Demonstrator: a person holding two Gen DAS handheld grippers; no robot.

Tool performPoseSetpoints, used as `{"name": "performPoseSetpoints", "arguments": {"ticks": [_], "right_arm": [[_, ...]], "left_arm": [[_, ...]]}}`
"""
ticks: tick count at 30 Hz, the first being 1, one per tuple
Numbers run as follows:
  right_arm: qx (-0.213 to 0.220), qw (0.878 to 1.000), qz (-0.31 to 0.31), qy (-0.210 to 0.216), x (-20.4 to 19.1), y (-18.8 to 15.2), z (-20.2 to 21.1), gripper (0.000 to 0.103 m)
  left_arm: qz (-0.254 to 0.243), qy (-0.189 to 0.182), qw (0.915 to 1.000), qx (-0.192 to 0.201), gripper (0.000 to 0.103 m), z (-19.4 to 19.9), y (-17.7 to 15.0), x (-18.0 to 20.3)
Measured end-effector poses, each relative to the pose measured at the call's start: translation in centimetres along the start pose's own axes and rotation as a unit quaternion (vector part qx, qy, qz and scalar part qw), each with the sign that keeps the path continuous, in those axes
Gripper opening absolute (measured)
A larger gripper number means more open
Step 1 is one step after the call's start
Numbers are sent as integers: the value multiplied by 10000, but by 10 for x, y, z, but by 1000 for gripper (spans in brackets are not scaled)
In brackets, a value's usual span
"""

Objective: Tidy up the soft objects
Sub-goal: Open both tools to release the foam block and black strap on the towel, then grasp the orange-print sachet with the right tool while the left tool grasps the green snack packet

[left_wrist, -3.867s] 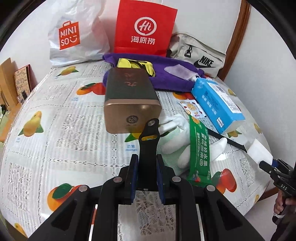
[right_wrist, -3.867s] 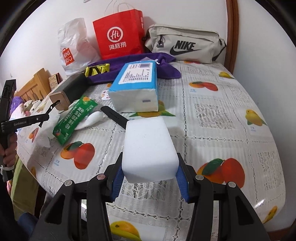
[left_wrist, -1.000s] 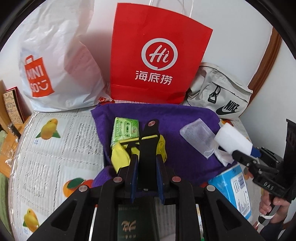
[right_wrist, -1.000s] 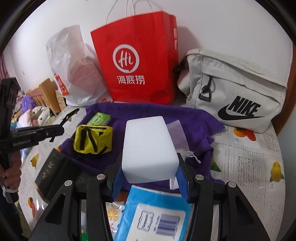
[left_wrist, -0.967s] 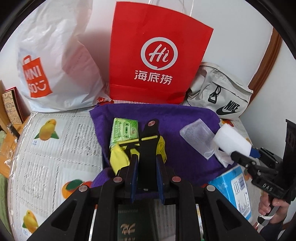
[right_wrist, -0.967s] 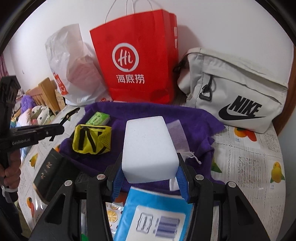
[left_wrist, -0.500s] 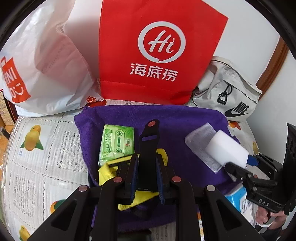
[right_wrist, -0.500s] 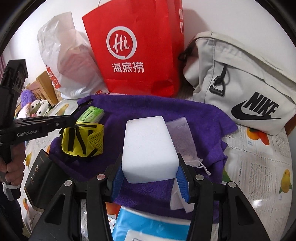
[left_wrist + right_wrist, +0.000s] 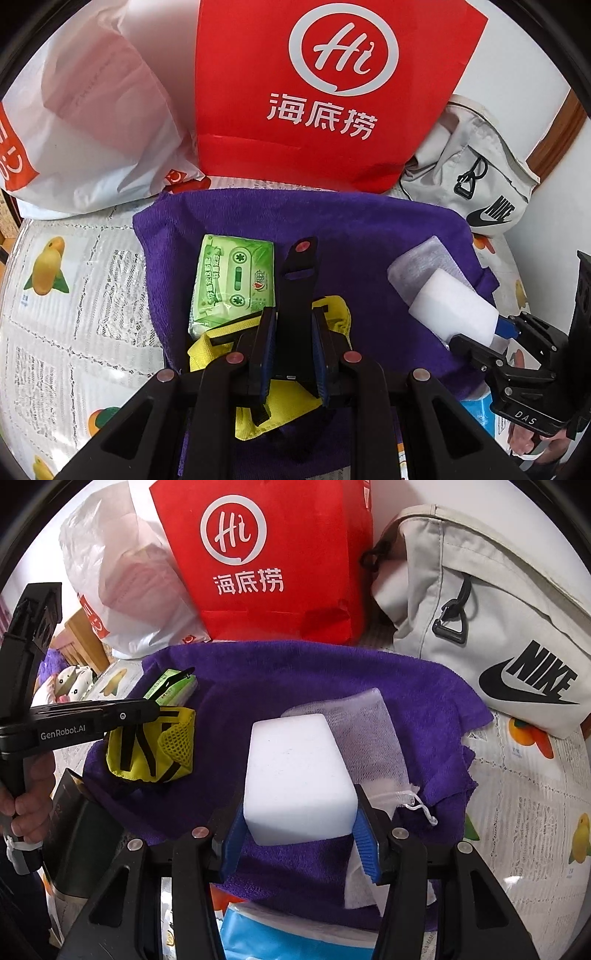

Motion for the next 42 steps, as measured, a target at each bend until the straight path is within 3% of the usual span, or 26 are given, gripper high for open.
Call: {"name": "performPoseSetpoints", "arguments": {"ticks": [2, 7, 18, 31, 34, 39, 42], "right_arm": [[-38, 10000, -3, 10, -1, -1, 0, 55], [36, 9999, -86, 55, -1, -3, 5, 74], [530, 9985, -87, -64, -12, -21, 63, 74], [796, 9964, -93, 272, -64, -94, 121, 74], [773, 9968, 49, 186, -82, -110, 123, 70], [580, 9979, 276, -125, -102, -128, 106, 52], [467, 9966, 526, -432, -111, -135, 90, 49]], "left_arm": [[13, -4, 10000, -22, 19, 0, 0, 0], [-4, -75, 10000, -34, 33, 6, -3, 3], [-25, 31, 9997, 244, 40, 58, -20, 9], [-105, -6, 9988, 479, 40, 120, -80, 13], [-61, -41, 9987, 502, 41, 129, -95, 9], [79, -83, 9985, 540, 42, 135, -114, -6], [7, -2, 9983, 590, 42, 138, -120, -13]]}}
Point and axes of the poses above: each gripper's, at about its wrist camera, not at the fingertips, and z roughly against the way its jaws point, x to its right, y to its top, the point moved 7 cm from there along -z, roughly the way its jaws point, and after that the axes turned 4 degrees about -z, right-handed, at the moved point
